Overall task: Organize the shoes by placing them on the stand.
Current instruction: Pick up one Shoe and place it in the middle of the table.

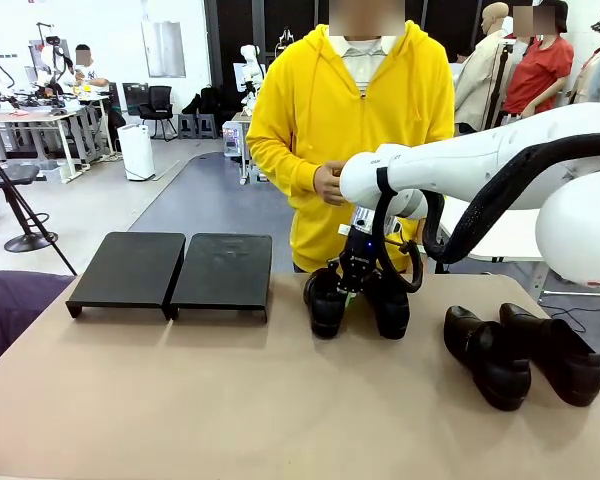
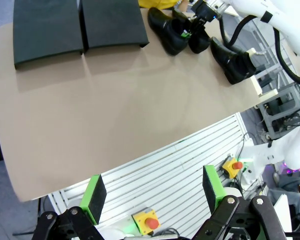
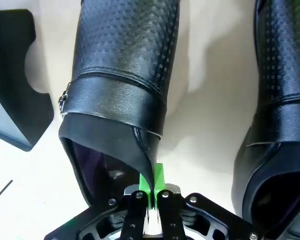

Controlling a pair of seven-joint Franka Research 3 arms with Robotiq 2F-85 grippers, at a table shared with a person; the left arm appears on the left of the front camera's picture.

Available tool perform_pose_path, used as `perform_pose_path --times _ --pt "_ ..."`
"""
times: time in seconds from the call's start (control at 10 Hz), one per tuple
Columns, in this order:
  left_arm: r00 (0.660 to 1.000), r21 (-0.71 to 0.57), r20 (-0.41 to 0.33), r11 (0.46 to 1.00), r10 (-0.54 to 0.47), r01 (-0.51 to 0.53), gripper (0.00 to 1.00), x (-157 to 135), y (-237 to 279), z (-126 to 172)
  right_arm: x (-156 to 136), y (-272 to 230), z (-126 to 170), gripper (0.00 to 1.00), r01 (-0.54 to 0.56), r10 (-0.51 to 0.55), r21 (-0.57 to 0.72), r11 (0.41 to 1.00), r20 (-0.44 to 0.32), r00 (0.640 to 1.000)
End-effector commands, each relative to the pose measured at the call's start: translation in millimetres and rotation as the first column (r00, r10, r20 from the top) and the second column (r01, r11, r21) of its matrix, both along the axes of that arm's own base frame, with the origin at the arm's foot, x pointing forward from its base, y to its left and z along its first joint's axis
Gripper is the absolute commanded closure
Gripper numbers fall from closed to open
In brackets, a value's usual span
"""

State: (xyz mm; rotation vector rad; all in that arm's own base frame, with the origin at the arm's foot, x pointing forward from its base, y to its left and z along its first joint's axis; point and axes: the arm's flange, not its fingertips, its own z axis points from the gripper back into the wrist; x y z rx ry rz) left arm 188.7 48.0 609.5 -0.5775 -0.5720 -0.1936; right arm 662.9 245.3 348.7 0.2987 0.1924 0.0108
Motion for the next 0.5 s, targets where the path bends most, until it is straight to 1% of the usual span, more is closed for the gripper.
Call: perform_pose_path --times 0.0,0.1,0.2,0.3,0.4 --pt "1.0 -0.014 0.007 1.0 -0.016 0.016 0.0 0 1 1 -10 1 34 1.0 -0.009 0.008 0.047 0.999 0.02 1.0" --pt "1.0 -0.014 0.007 1.0 -0.016 0.016 0.0 0 1 1 -31 -1 68 1.0 -0.015 0.012 0.069 0.997 0.043 0.999" --pt "1.0 -0.014 0.007 1.0 -0.016 0.016 0.0 0 1 1 -63 -6 104 1.0 -0.009 0.006 0.067 0.998 0.052 0.999" --pt "1.0 -0.014 0.007 1.0 -0.016 0.016 0.0 0 1 1 -101 -13 141 1.0 -0.006 0.002 0.077 0.997 0.048 0.999" --pt "1.0 -0.014 0.007 1.0 -0.016 0.016 0.0 0 1 1 -150 -18 172 1.0 -0.004 0.004 0.11 0.994 -0.006 1.0"
